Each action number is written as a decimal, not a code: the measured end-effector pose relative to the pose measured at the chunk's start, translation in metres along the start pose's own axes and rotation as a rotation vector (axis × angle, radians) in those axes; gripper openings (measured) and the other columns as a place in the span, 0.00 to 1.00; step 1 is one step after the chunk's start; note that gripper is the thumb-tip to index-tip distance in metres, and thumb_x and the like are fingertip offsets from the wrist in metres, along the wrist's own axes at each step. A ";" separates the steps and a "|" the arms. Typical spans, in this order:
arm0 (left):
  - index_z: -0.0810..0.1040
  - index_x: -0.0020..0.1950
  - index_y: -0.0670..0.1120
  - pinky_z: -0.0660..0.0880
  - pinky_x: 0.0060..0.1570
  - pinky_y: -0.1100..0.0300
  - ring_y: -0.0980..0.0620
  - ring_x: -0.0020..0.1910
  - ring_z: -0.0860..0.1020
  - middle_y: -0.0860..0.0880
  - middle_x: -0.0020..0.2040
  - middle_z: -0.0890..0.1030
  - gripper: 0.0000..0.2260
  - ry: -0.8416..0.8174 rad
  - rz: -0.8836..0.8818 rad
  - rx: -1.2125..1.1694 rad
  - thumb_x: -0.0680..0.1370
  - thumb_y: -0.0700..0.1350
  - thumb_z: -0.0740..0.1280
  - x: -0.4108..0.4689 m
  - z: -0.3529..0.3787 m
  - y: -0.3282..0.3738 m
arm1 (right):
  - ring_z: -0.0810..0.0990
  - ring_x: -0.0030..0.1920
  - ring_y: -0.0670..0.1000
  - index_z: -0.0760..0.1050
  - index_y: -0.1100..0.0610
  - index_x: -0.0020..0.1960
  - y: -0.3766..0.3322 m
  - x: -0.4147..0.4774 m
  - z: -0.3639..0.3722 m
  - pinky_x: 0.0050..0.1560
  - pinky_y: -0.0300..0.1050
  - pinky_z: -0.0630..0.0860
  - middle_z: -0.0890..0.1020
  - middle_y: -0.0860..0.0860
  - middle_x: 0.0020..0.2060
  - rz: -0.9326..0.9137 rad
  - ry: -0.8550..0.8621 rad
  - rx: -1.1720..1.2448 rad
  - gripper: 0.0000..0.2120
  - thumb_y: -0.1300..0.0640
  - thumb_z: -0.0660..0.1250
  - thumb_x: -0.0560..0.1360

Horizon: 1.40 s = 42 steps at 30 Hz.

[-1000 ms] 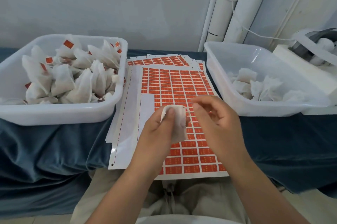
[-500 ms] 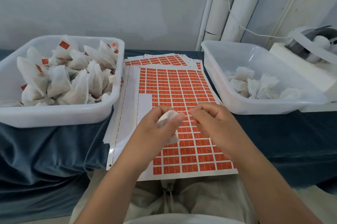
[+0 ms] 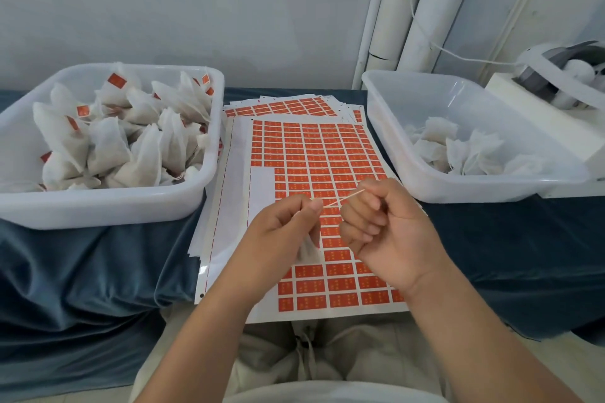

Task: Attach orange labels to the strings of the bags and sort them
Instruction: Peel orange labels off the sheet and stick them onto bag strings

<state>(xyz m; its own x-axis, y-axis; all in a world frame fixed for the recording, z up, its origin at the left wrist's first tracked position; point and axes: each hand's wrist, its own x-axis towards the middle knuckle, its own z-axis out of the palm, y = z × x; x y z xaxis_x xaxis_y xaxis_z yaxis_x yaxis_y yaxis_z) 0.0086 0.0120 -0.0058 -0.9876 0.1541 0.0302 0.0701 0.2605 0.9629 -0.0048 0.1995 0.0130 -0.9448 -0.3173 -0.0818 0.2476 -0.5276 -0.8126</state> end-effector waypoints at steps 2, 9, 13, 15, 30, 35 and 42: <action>0.78 0.37 0.61 0.75 0.44 0.65 0.58 0.44 0.81 0.56 0.42 0.83 0.18 0.000 0.027 0.021 0.84 0.61 0.58 0.001 0.000 -0.001 | 0.77 0.39 0.48 0.76 0.55 0.37 0.004 0.001 0.004 0.45 0.43 0.79 0.77 0.53 0.35 0.008 -0.021 0.027 0.13 0.52 0.71 0.79; 0.80 0.41 0.58 0.82 0.43 0.60 0.51 0.43 0.83 0.51 0.41 0.84 0.22 -0.125 0.053 0.029 0.76 0.71 0.55 -0.002 0.005 0.001 | 0.86 0.58 0.54 0.86 0.54 0.51 0.012 -0.003 0.010 0.63 0.52 0.79 0.87 0.52 0.50 -0.002 -0.105 0.192 0.10 0.49 0.77 0.76; 0.83 0.50 0.58 0.79 0.49 0.61 0.52 0.45 0.84 0.53 0.45 0.85 0.25 -0.116 -0.035 0.179 0.79 0.72 0.54 0.000 -0.005 0.002 | 0.78 0.44 0.50 0.84 0.54 0.52 0.015 0.003 0.006 0.67 0.53 0.77 0.76 0.51 0.39 -0.053 -0.066 0.072 0.09 0.50 0.68 0.82; 0.81 0.57 0.60 0.81 0.57 0.57 0.58 0.53 0.84 0.60 0.53 0.85 0.18 0.009 -0.085 0.331 0.83 0.66 0.55 0.004 -0.018 -0.001 | 0.72 0.37 0.48 0.85 0.54 0.53 0.016 0.007 0.003 0.53 0.47 0.80 0.72 0.49 0.37 -0.061 -0.010 -0.007 0.12 0.49 0.65 0.84; 0.86 0.35 0.48 0.79 0.42 0.60 0.56 0.27 0.82 0.54 0.28 0.84 0.26 -0.064 -0.592 0.899 0.75 0.70 0.70 0.005 -0.070 -0.030 | 0.71 0.28 0.44 0.86 0.48 0.51 0.039 0.022 -0.016 0.31 0.37 0.70 0.77 0.46 0.32 -0.016 0.327 -0.348 0.10 0.48 0.67 0.84; 0.79 0.41 0.47 0.74 0.37 0.62 0.54 0.35 0.82 0.51 0.36 0.83 0.21 -0.017 -0.468 0.599 0.76 0.66 0.72 0.007 -0.066 -0.037 | 0.68 0.29 0.44 0.87 0.49 0.46 0.035 0.024 -0.017 0.30 0.37 0.69 0.73 0.47 0.31 -0.028 0.347 -0.206 0.13 0.51 0.67 0.84; 0.76 0.53 0.57 0.78 0.34 0.61 0.58 0.39 0.86 0.59 0.43 0.86 0.10 0.335 -0.318 0.101 0.84 0.61 0.62 0.010 -0.038 -0.027 | 0.79 0.27 0.42 0.84 0.45 0.43 -0.012 -0.008 0.010 0.27 0.31 0.72 0.80 0.42 0.31 -0.070 0.241 -0.556 0.12 0.46 0.68 0.83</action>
<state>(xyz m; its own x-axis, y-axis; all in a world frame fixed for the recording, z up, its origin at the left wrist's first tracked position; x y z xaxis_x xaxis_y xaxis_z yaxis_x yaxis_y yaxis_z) -0.0086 -0.0299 -0.0214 -0.9521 -0.2598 -0.1610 -0.2460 0.3391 0.9080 0.0020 0.2007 0.0286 -0.9928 -0.0749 -0.0934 0.0958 -0.0295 -0.9950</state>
